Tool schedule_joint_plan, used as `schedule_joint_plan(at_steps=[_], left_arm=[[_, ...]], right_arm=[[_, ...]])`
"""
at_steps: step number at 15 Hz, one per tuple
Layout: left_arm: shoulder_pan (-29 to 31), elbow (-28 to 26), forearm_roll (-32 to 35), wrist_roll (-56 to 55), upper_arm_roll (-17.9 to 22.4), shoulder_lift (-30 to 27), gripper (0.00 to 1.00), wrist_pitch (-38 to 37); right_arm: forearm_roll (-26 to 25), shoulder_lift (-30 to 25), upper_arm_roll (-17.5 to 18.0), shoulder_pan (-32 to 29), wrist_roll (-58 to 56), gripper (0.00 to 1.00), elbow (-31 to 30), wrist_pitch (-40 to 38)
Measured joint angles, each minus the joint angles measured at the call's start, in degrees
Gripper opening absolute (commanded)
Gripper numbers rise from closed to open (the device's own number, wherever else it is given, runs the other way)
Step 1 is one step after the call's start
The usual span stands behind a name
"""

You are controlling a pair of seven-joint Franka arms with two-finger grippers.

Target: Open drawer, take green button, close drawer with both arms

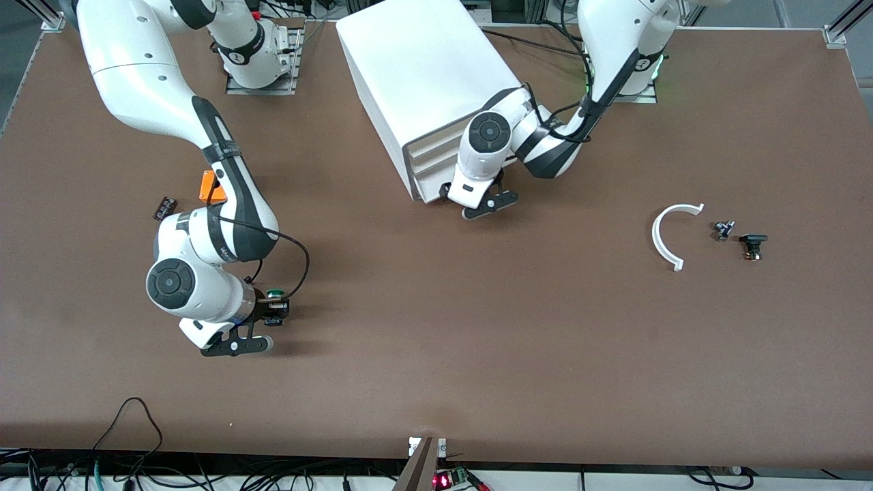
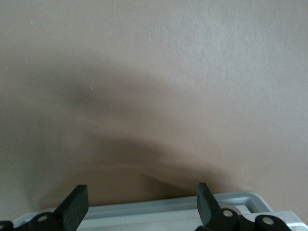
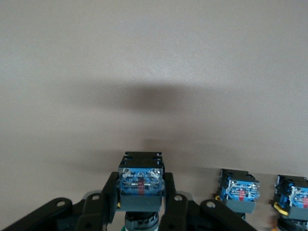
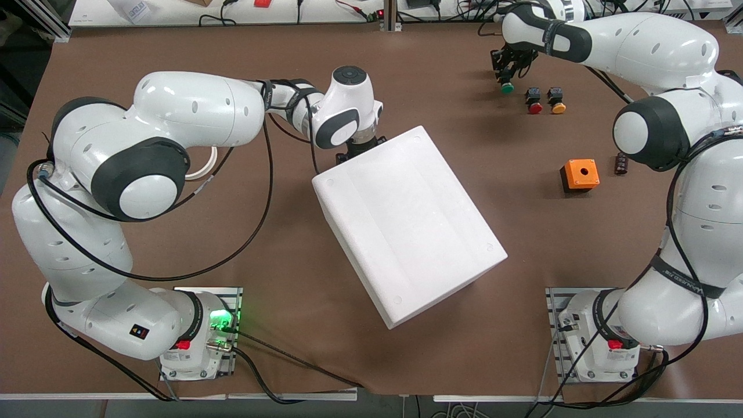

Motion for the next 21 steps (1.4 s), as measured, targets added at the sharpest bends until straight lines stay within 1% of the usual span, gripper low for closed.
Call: schedule_joint_plan(at_steps=[6,9,10,11,12,15,18,20,21], left_arm=[[-0.1,-0.3,0.0,-1.9,-2.3,0.0,0.99,0.0],[-0.2,-0.3,0.0,-2.5,-3.0,0.0,0.99,0.0],[-0.2,-0.3,0.0,-2.7,-3.3,0.0,0.99,-0.1],[-0.2,-0.4,0.0,-2.8,-3.5,0.0,0.99,-0.3],[-0.2,-0.4,0.0,-2.9,-3.6,0.0,0.99,-0.6],[-0.1,-0.4,0.0,-2.9,-3.6,0.0,0.99,-1.0],[0.0,0.0,0.0,-2.9,-3.7,-0.7,0.99,-1.8],[1.0,1.8,0.0,-2.1,-3.7,-2.0,0.99,-5.1],[1.9,3.5,0.0,-0.5,-3.7,-2.9,0.99,-8.4]], right_arm=[[-0.1,0.0,0.0,-0.8,-0.6,0.0,-6.2,6.5],[-0.1,0.0,0.0,-0.8,-0.6,0.0,-8.4,8.0],[-0.1,0.0,0.0,-0.8,-0.6,0.18,-8.6,8.2],[-0.1,-0.1,0.0,-0.8,-0.6,0.6,-8.7,8.2],[-0.1,-0.2,0.0,-0.8,-0.5,1.0,-8.7,8.2],[0.0,-0.4,0.0,-1.1,0.6,1.0,-8.7,8.4],[0.0,-2.1,0.0,-1.7,0.8,1.0,-8.6,8.5],[0.0,-4.1,-0.1,-3.0,0.8,1.0,-8.5,8.5],[0.0,-5.2,-0.2,-3.9,0.7,1.0,-8.5,8.4]])
